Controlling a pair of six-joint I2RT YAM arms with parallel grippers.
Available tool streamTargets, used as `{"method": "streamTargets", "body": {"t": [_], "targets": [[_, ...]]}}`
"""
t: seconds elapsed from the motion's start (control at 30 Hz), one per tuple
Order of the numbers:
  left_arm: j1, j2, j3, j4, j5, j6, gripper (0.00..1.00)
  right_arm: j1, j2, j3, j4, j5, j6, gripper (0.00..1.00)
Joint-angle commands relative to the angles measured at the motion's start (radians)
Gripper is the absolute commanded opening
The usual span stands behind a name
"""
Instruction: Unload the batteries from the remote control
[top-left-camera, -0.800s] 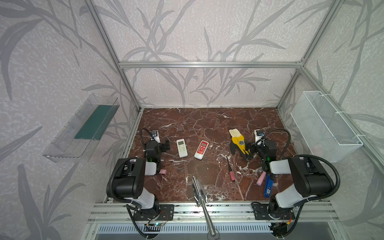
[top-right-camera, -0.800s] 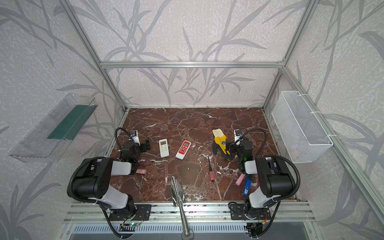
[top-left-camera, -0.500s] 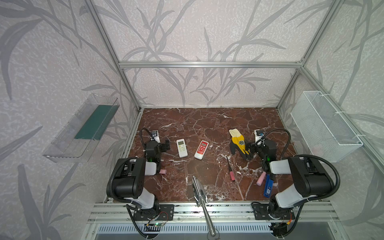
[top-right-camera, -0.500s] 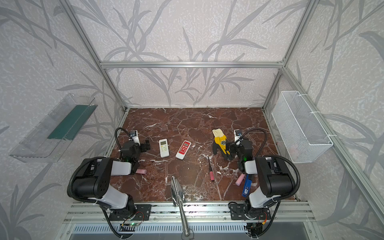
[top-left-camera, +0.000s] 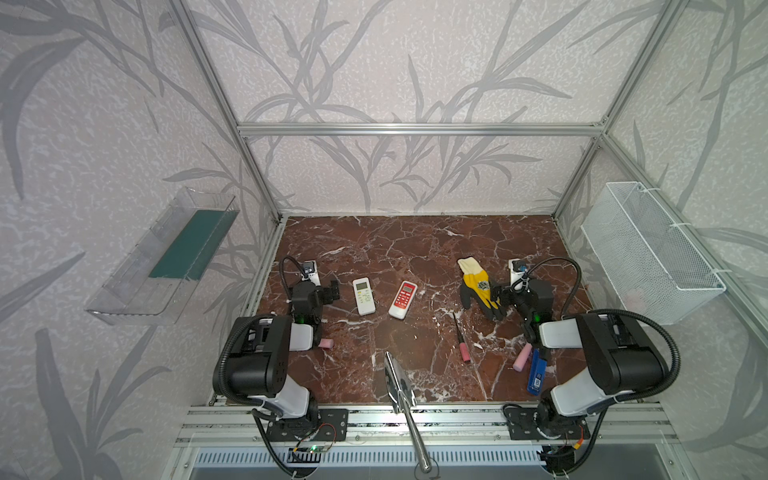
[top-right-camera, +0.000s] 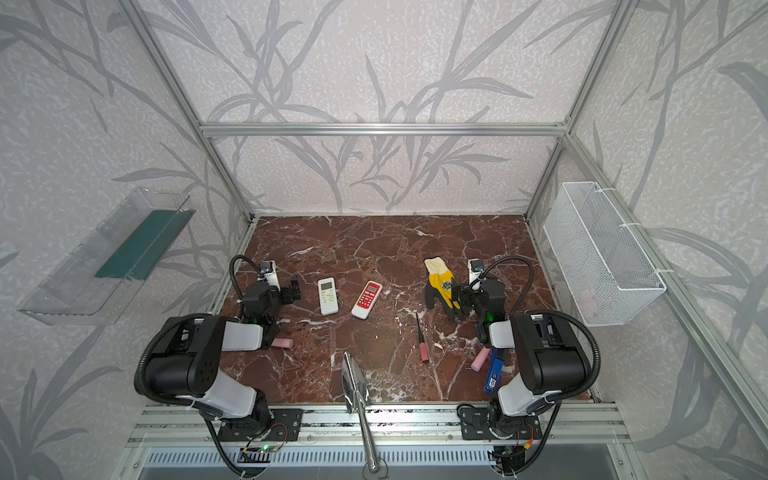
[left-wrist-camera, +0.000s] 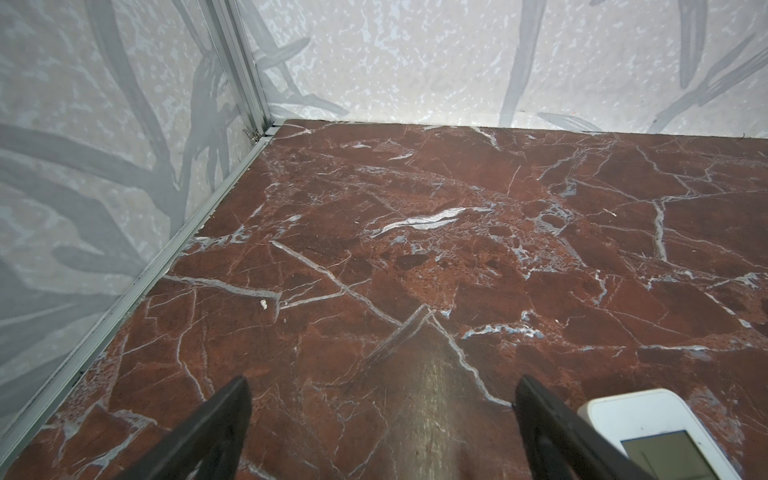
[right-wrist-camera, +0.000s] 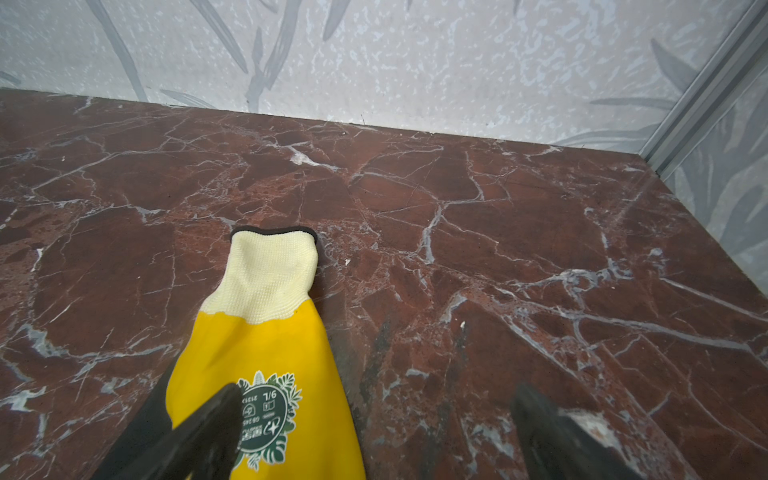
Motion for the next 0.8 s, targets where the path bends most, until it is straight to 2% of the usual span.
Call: {"method": "streamTargets", "body": {"t": [0.0,0.33,0.47,0.63,0.77], "targets": [[0.002,0.006,0.016,0.000,-0.013,-0.004,0.99,-0.004,0.002,0.000,0.017,-0.005,-0.002,0.99],[-0.002,0.003,0.007,0.019,0.003,0.008,0.99,-0.004,0.001,-0.004,0.025,-0.039,-0.015,0.99],[-0.019,-0.010,0.005,0.010,-0.035,0.017,0.99,-0.003,-0.031,-0.017,0.022,-0.046,-0.021,0.99],[-0.027,-0.104,0.012,-0.086,-0.053,0.017,0.99,0.003,-0.125,-0.007,-0.077,-0.017,-0.015,0.99],[-0.037,-0.185,0.068,-0.275,-0.167,-0.031,0.99,0.051,-0.214,0.032,-0.246,0.078,-0.052,0.99]]}}
